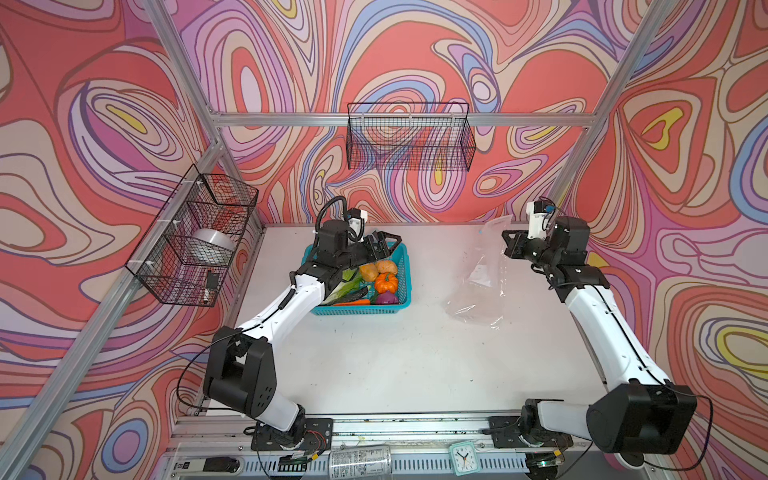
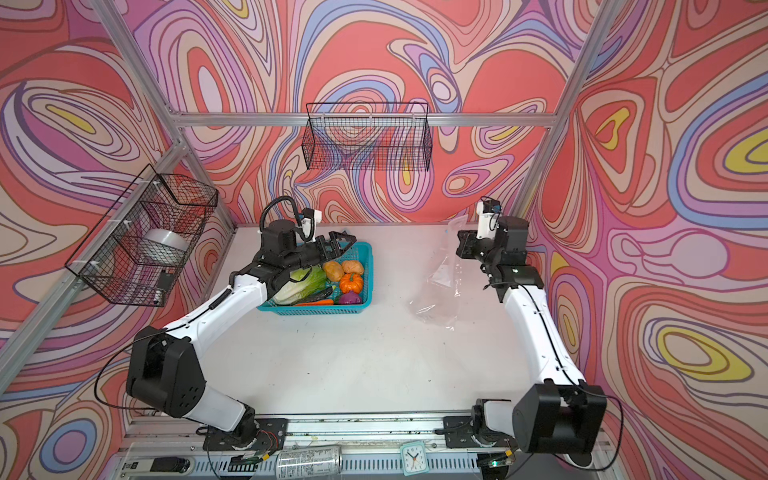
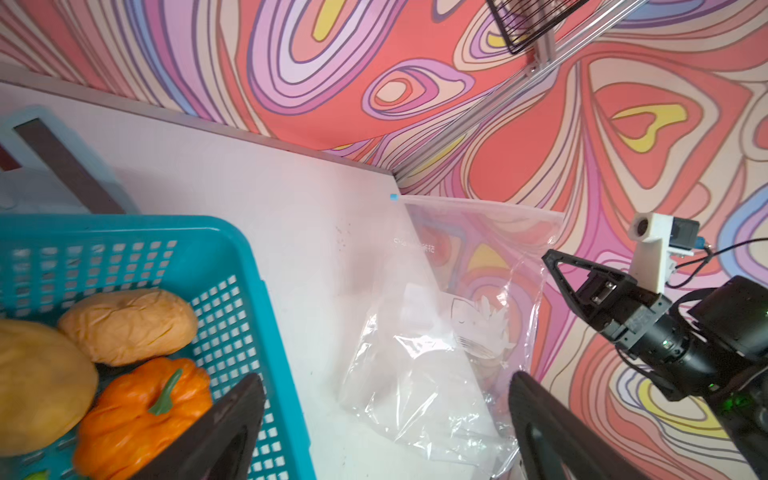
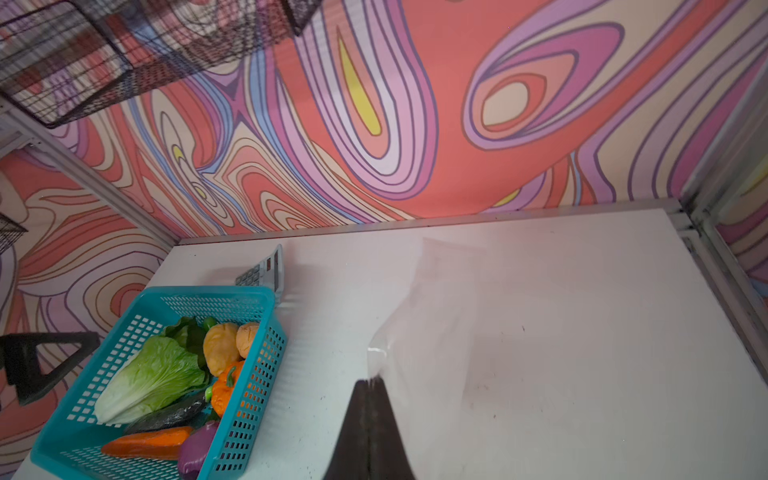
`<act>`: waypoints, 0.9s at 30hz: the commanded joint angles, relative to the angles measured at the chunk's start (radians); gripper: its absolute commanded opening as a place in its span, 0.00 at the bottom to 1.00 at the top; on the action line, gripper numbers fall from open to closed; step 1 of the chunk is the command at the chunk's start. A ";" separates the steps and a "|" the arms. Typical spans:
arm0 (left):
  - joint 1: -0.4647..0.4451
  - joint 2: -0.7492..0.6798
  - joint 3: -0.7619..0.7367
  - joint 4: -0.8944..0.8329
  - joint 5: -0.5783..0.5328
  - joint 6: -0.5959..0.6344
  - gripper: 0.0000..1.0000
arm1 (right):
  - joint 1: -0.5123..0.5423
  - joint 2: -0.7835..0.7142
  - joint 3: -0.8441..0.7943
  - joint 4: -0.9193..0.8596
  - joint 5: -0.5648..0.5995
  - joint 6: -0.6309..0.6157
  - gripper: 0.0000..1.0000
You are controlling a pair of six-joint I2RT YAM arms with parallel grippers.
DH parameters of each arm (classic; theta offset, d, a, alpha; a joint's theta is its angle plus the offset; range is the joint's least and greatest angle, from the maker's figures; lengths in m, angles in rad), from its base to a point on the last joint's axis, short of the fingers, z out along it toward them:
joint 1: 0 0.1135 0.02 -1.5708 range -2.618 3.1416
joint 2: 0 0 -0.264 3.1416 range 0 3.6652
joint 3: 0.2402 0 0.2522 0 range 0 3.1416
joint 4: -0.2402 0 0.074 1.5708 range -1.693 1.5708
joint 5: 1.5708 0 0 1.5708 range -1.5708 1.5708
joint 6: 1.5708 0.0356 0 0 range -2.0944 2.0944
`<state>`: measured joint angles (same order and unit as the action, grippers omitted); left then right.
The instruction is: Place the food in the zip-top bag and seal the zipper
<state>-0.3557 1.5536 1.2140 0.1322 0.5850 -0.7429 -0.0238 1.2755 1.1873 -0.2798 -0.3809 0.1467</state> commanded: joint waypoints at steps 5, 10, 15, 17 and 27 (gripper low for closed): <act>-0.044 0.051 0.051 -0.059 -0.018 -0.117 0.93 | 0.183 -0.027 -0.179 0.189 -0.112 -0.165 0.00; -0.097 0.119 0.089 -0.063 -0.047 -0.307 0.90 | 0.278 -0.066 -0.354 0.454 -0.179 -0.227 0.00; -0.150 0.183 0.094 0.009 -0.093 -0.505 0.84 | 0.315 -0.080 -0.434 0.555 -0.166 -0.230 0.00; -0.166 0.199 0.079 0.051 -0.120 -0.576 0.79 | 0.331 -0.083 -0.444 0.560 -0.148 -0.235 0.00; -0.211 0.195 0.040 0.051 -0.241 -0.728 0.75 | 0.349 -0.103 -0.485 0.596 -0.112 -0.264 0.00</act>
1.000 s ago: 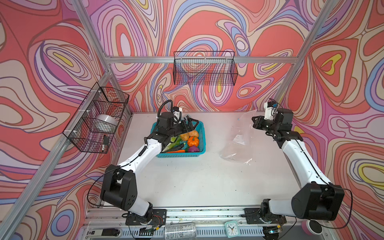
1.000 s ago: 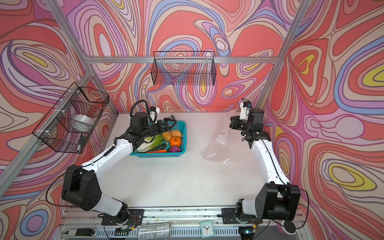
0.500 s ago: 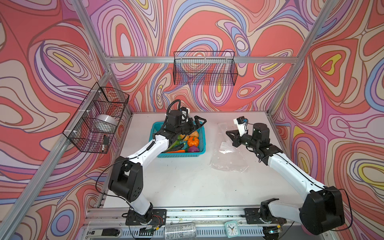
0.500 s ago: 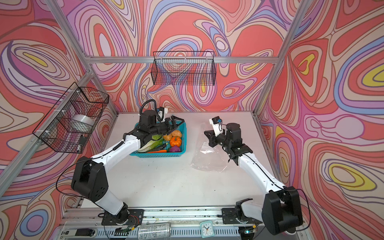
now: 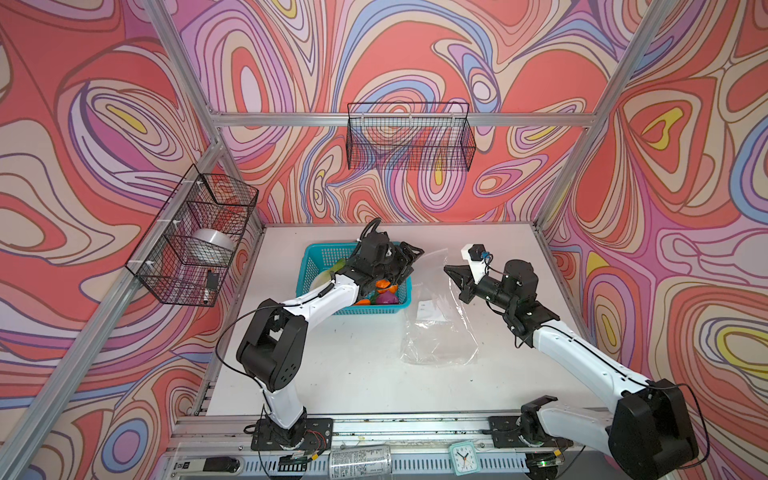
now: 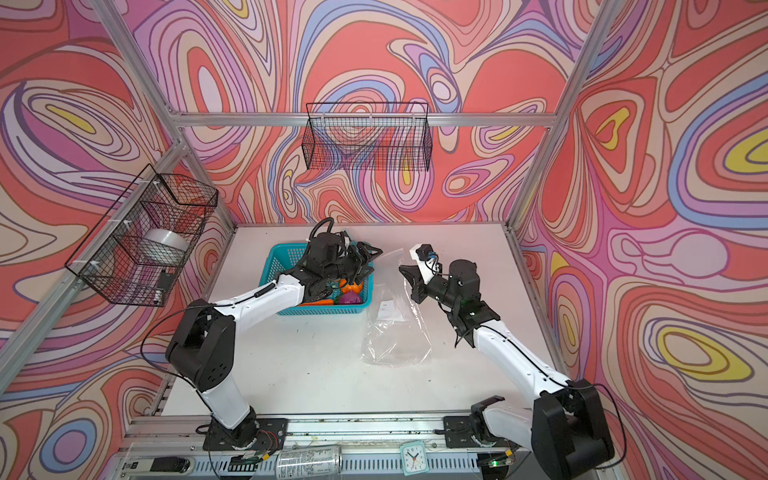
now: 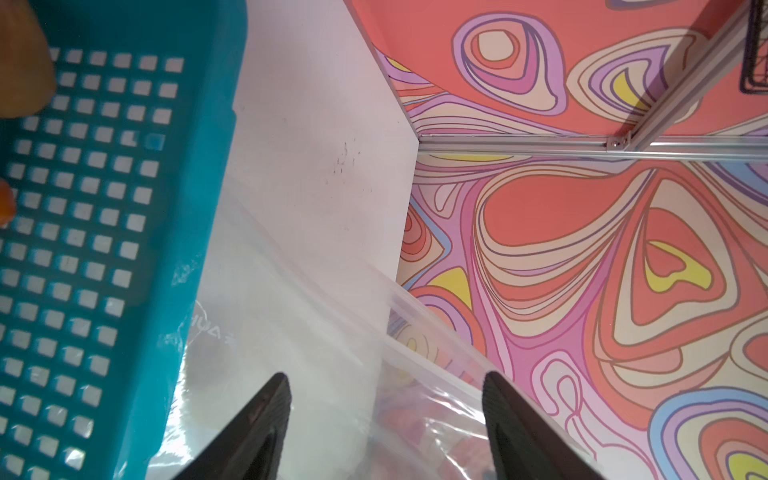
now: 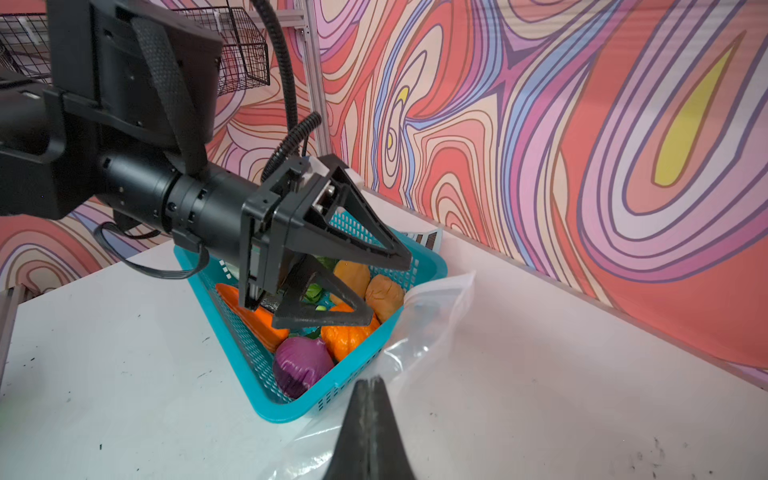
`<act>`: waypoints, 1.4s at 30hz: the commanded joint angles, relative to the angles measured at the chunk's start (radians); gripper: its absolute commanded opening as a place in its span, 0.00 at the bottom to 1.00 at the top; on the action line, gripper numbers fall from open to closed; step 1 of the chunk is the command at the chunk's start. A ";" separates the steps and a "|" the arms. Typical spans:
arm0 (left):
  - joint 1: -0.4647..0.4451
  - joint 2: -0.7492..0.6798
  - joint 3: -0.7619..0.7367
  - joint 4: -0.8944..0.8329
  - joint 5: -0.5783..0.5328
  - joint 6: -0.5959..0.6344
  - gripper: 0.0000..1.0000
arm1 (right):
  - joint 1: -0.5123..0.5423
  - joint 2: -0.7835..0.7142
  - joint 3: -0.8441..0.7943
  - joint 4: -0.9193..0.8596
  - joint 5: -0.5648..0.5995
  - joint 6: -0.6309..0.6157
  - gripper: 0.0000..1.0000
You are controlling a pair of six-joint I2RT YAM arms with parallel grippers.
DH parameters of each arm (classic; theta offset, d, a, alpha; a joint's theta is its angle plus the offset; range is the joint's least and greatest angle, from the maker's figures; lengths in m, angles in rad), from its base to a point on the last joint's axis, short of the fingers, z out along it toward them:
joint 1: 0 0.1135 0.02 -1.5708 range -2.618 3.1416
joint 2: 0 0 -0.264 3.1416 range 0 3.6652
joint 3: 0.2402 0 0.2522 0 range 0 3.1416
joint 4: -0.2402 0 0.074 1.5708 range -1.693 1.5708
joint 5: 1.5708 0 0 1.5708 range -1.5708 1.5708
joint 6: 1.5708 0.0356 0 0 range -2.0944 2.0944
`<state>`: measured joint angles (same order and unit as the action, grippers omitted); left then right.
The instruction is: Place the food in the zip-top bag and seal the zipper
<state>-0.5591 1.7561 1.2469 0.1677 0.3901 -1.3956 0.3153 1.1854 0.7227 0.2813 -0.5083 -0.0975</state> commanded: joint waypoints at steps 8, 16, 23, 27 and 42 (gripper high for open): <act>-0.009 0.078 0.109 -0.026 -0.014 -0.119 0.75 | 0.034 -0.007 -0.036 0.041 0.025 -0.046 0.00; -0.014 0.141 0.141 -0.008 0.039 -0.175 0.54 | 0.050 -0.030 -0.054 0.048 0.048 -0.098 0.00; -0.016 0.127 0.117 0.015 0.043 -0.173 0.22 | 0.050 -0.030 -0.067 0.047 0.061 -0.117 0.00; -0.020 0.132 0.118 0.025 0.060 -0.178 0.25 | 0.051 -0.032 -0.071 0.047 0.060 -0.126 0.00; -0.025 0.213 0.145 0.052 0.200 -0.254 0.52 | 0.096 -0.059 -0.070 -0.062 0.099 -0.346 0.00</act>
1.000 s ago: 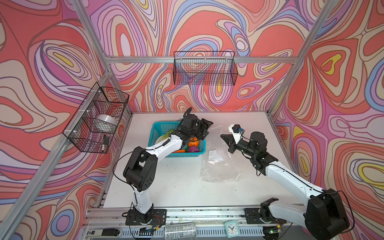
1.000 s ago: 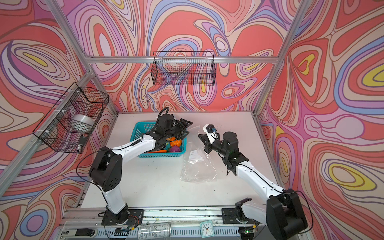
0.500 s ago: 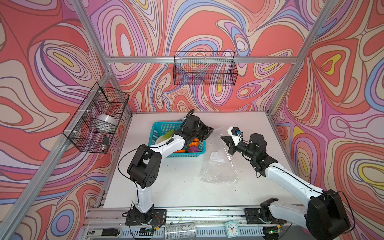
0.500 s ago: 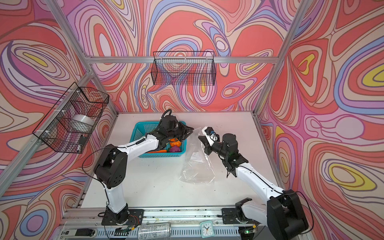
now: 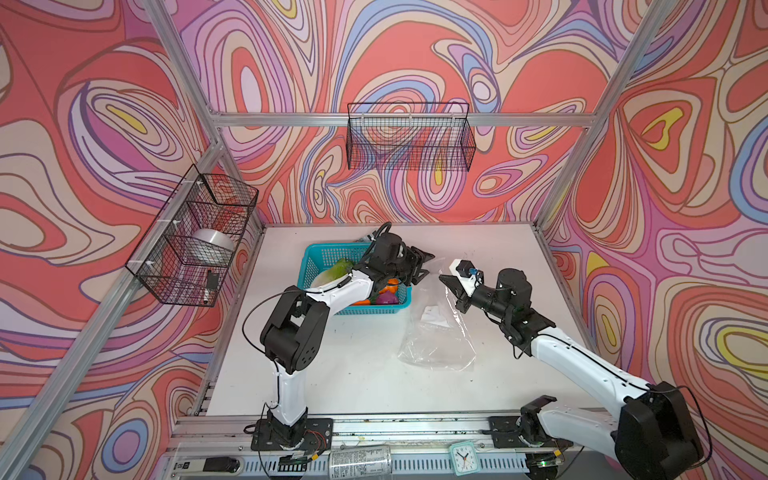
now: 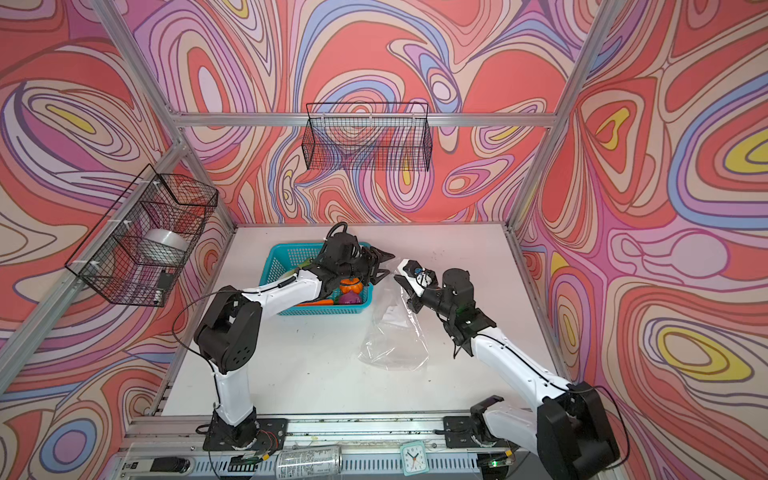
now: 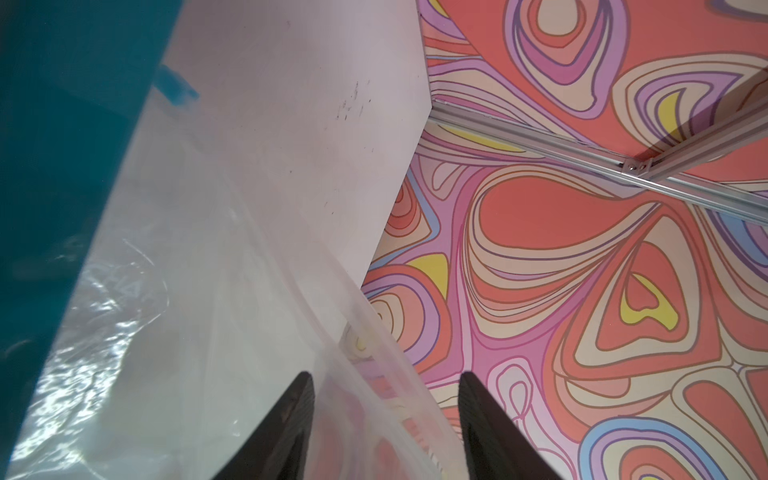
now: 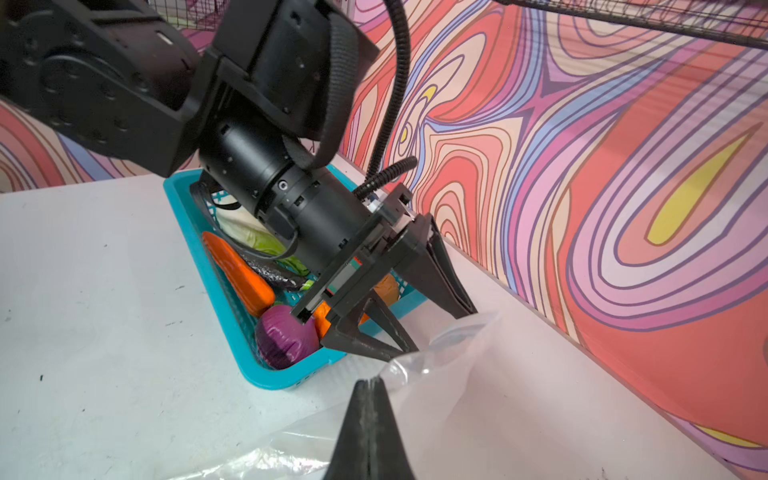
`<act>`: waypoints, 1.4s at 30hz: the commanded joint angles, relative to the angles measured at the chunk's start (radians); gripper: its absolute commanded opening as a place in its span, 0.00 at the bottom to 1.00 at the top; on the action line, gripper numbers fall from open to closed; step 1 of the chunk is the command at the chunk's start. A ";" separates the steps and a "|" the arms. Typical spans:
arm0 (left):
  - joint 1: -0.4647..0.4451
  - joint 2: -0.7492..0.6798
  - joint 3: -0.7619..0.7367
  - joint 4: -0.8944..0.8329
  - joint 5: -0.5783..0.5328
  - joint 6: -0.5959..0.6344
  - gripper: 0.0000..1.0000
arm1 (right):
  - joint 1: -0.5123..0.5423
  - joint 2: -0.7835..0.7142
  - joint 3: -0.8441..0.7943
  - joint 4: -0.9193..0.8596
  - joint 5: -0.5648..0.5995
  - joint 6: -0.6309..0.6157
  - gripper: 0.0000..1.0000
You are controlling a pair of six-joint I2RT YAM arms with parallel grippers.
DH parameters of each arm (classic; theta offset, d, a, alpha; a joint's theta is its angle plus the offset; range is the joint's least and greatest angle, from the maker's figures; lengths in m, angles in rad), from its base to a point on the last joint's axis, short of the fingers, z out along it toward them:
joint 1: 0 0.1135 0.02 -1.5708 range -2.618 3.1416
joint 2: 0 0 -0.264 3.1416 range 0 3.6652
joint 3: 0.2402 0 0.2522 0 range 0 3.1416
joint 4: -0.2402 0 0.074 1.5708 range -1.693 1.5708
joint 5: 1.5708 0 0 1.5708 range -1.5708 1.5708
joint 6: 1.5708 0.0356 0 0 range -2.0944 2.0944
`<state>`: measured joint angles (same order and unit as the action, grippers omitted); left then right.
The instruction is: Place the food in the zip-top bag and seal the zipper
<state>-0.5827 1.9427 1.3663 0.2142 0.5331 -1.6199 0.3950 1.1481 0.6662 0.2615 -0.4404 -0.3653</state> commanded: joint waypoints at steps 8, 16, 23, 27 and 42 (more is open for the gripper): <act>0.007 0.034 0.039 0.001 0.085 -0.020 0.00 | 0.037 -0.016 -0.013 -0.064 0.105 -0.118 0.00; 0.042 -0.016 0.032 -0.059 0.033 0.066 0.00 | 0.037 -0.004 0.001 -0.063 0.130 -0.027 0.00; 0.061 -0.117 0.017 -0.150 -0.053 0.202 0.00 | 0.037 -0.010 -0.035 -0.051 0.170 0.060 0.10; 0.061 -0.156 0.015 -0.219 -0.110 0.303 0.00 | 0.035 -0.039 -0.033 -0.050 0.159 0.169 0.66; -0.030 -0.206 0.036 -0.340 -0.302 0.652 0.00 | 0.027 0.074 0.422 -0.459 0.154 0.497 0.86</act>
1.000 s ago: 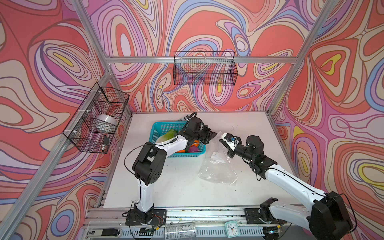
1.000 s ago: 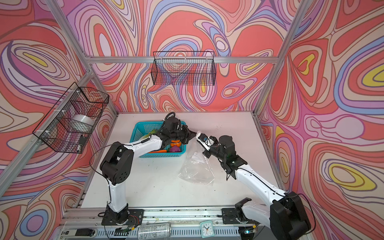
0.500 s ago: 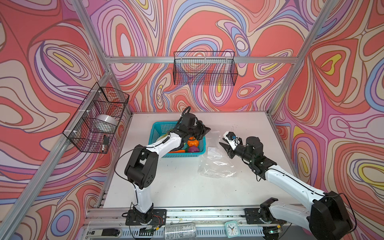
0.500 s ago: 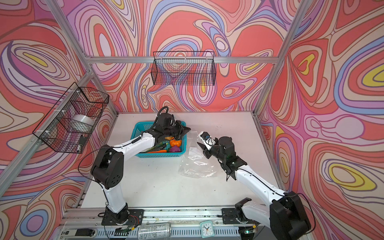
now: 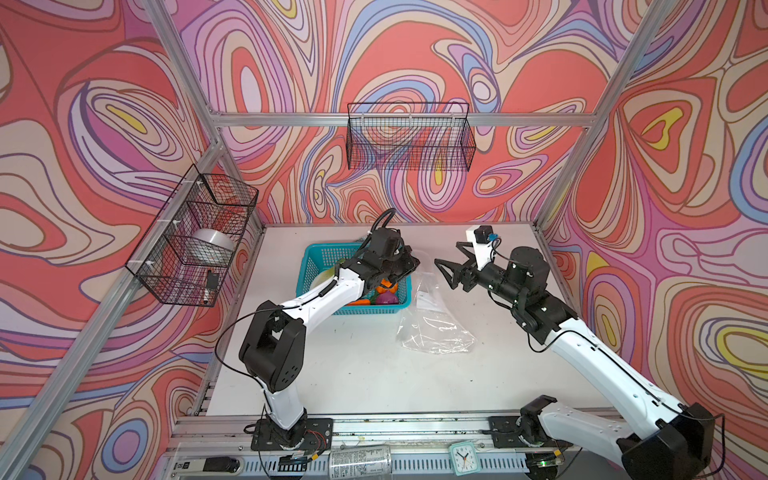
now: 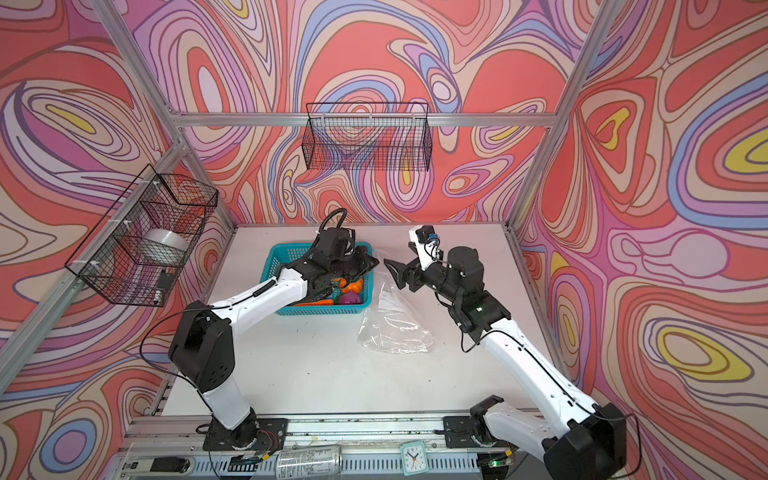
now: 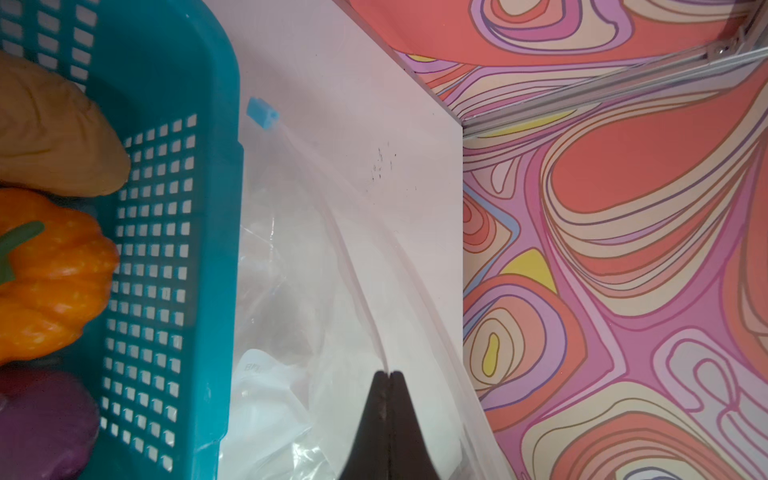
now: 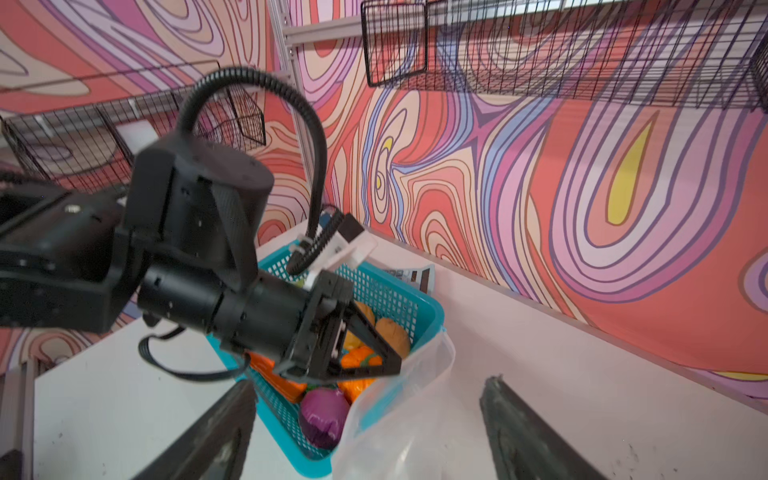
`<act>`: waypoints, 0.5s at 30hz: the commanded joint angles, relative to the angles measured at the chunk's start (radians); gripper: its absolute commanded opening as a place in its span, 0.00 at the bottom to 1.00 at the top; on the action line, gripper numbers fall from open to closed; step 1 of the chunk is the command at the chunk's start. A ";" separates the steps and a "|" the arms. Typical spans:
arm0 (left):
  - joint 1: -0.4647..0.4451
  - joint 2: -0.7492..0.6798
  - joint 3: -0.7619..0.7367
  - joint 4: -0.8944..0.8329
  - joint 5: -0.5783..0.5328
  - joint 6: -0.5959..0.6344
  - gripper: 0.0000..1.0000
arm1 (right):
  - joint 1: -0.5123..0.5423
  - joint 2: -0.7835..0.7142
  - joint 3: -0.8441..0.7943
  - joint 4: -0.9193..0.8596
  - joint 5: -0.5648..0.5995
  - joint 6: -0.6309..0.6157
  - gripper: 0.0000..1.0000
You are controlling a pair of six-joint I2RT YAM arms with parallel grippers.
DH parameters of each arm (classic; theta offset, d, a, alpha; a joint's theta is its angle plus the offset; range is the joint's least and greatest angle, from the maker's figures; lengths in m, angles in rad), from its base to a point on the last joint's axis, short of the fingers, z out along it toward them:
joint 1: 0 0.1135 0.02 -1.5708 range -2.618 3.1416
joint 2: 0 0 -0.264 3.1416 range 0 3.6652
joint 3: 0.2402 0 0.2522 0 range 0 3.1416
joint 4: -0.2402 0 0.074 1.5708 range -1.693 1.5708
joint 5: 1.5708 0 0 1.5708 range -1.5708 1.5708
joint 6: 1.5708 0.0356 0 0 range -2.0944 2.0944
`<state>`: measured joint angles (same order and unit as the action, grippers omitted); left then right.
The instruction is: Place the food in the zip-top bag and seal the zipper
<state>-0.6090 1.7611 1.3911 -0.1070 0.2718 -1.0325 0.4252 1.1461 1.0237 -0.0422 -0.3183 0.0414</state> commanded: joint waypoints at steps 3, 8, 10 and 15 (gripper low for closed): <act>-0.034 -0.048 -0.020 0.013 -0.088 0.118 0.00 | -0.007 0.185 0.210 -0.341 0.093 0.158 0.83; -0.093 -0.103 -0.121 0.089 -0.204 0.189 0.00 | -0.024 0.307 0.349 -0.568 0.074 0.274 0.78; -0.102 -0.114 -0.156 0.117 -0.209 0.176 0.00 | -0.034 0.317 0.358 -0.601 0.072 0.304 0.77; -0.141 -0.152 -0.219 0.160 -0.245 0.176 0.00 | -0.054 0.361 0.356 -0.673 0.000 0.338 0.72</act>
<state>-0.7326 1.6482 1.1961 0.0029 0.0879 -0.8833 0.3801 1.4860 1.3579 -0.6155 -0.2718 0.3275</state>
